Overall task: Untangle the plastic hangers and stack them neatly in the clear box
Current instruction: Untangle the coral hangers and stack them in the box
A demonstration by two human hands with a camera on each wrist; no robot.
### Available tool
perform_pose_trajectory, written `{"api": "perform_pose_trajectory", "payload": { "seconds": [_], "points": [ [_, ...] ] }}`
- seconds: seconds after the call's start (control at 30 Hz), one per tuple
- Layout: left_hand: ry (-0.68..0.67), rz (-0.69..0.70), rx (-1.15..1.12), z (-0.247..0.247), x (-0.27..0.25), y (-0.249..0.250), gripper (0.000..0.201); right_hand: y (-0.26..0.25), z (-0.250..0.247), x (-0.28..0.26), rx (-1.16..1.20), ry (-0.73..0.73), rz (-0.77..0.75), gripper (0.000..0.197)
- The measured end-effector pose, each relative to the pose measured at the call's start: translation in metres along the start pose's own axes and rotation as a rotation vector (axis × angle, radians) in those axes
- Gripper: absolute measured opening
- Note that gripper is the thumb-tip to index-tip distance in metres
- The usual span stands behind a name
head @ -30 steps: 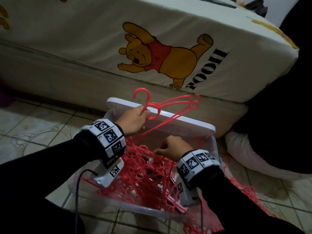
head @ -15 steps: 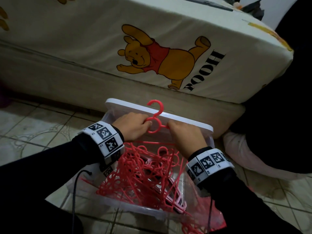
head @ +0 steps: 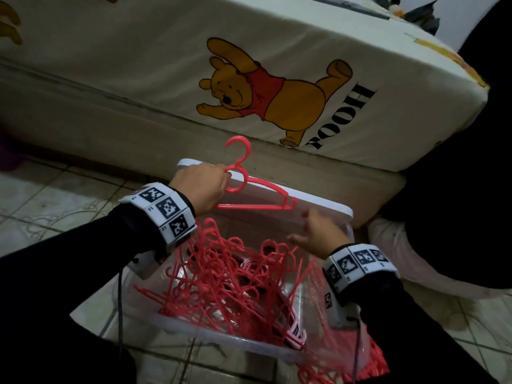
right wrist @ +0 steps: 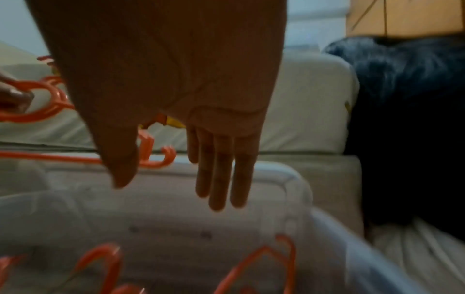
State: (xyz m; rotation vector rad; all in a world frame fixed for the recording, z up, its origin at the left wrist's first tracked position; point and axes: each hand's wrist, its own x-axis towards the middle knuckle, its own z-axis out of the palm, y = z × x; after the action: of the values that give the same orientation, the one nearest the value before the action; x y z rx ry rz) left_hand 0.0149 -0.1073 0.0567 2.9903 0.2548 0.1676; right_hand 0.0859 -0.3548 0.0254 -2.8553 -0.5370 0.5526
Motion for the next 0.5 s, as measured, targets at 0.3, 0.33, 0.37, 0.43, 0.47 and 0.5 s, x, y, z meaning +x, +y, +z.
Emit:
{"api": "perform_pose_trajectory", "payload": {
  "seconds": [0.3,0.33,0.37,0.43,0.47,0.5],
  "points": [
    [-0.112,-0.064,-0.197,-0.003,0.001,0.001,0.035,-0.024,0.016,-0.008,0.120,-0.107,-0.335,0.011],
    [-0.122,-0.065,-0.208,-0.003,0.002,0.002,0.034,-0.023,0.009,-0.008,0.121,-0.096,-0.343,0.012],
    [-0.132,-0.066,-0.222,-0.003,0.003,0.002,0.031,-0.021,0.003,-0.008,0.122,-0.085,-0.345,0.012],
    [-0.146,-0.071,-0.260,-0.003,0.004,0.002,0.027,-0.016,-0.003,-0.008,0.150,-0.065,-0.333,0.014],
    [-0.146,-0.072,-0.279,-0.004,0.004,0.003,0.026,-0.013,-0.004,-0.008,0.157,-0.068,-0.316,0.017],
    [-0.144,-0.073,-0.294,-0.004,0.004,0.003,0.026,-0.011,-0.003,-0.008,0.144,-0.080,-0.296,0.021]
  ]
}}
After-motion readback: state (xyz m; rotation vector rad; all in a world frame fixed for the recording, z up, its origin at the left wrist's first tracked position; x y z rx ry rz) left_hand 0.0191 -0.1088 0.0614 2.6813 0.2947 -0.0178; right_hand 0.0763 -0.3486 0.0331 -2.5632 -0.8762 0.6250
